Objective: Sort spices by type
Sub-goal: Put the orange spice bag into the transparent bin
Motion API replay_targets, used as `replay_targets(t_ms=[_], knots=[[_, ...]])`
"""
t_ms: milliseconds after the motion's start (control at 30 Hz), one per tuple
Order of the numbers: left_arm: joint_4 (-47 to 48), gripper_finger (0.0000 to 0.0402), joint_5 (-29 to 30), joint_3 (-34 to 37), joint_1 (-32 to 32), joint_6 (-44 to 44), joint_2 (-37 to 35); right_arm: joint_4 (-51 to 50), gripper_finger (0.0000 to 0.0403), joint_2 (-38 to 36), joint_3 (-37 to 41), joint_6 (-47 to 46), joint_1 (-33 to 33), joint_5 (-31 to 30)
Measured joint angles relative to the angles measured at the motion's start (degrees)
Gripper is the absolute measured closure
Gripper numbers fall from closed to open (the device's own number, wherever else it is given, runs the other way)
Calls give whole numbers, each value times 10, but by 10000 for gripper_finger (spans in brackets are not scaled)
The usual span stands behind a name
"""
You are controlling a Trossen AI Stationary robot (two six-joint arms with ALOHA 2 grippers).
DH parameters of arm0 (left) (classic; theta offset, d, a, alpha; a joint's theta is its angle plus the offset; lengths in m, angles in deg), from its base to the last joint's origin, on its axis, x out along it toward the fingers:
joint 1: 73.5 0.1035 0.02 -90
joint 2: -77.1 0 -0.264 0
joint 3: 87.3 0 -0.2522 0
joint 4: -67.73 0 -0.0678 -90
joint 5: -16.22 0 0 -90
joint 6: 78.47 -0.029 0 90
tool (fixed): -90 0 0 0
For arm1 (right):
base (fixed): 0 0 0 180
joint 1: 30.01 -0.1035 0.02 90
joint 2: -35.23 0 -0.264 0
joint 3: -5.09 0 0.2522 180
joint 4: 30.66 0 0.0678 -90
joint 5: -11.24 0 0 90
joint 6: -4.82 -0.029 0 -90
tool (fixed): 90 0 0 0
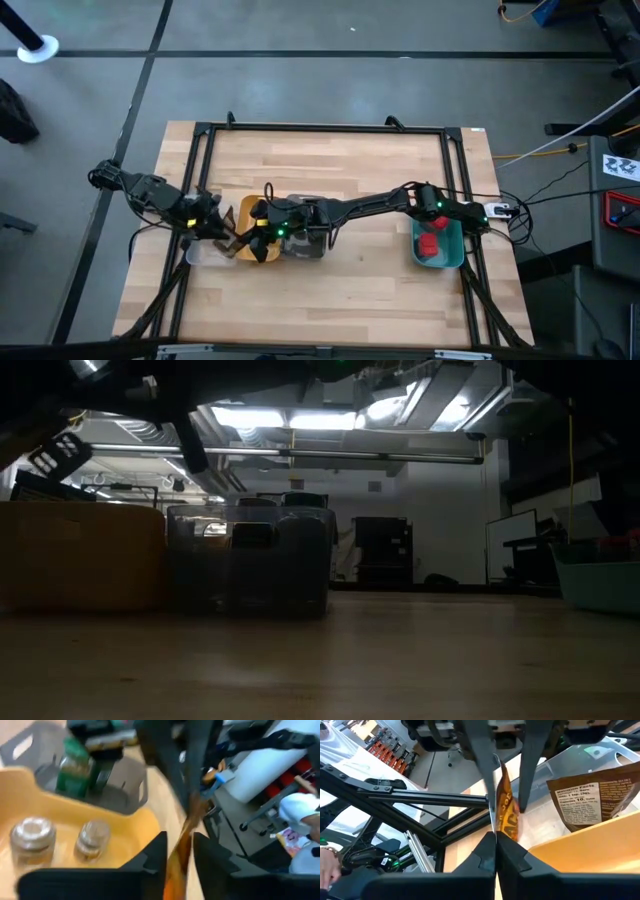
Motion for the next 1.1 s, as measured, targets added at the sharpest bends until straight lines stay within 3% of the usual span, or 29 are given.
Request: replay_targets(t_ms=[200,367,633,900,1100], knots=[[-54,265,7,0,0,-48,0,1,399,0,0,0,0,0],[-73,252,13,0,1,-71,0,1,400,0,0,-1,0,1],[-72,296,17,0,1,-72,8,25,400,0,0,-1,0,2],[-77,391,16,0,0,-86,30,31,401,0,0,-1,1,2],[-74,399,-11,0,1,-90,29,32,399,0,0,-1,1,0]])
